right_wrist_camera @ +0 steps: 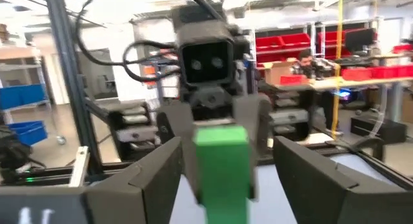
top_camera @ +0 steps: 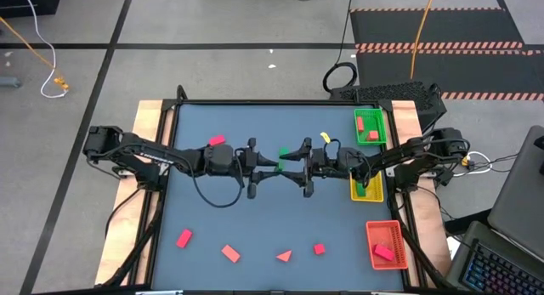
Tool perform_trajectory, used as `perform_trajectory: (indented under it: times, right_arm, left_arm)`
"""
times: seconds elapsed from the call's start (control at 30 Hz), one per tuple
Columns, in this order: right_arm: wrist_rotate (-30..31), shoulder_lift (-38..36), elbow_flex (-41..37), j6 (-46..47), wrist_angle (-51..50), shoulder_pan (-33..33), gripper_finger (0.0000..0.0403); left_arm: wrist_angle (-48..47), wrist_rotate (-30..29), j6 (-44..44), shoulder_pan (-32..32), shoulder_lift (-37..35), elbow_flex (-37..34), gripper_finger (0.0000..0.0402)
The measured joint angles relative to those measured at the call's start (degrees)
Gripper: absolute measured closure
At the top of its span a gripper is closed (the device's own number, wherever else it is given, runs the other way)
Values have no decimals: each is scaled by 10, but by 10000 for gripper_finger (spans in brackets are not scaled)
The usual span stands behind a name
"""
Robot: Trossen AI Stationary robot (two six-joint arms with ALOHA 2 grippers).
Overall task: Sort & place blocks by color
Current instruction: Put the left green block into the yellow basket
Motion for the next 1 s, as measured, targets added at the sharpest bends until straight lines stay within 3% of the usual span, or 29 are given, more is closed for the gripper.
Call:
perform_trajectory:
  times: [0.5,0.77,1.0]
  right_arm:
    - [-13,0,3,-10,-7,5,234]
    - [-10,0,3,-16,-8,4,307]
    - [-9,40,31,-15,-1,10,303]
  left_arm:
    - [0,0,-6,0,0,0,291]
    - [0,0,-9,0,0,0,291]
    - [-10,-1,-10,0,-2,-2,291]
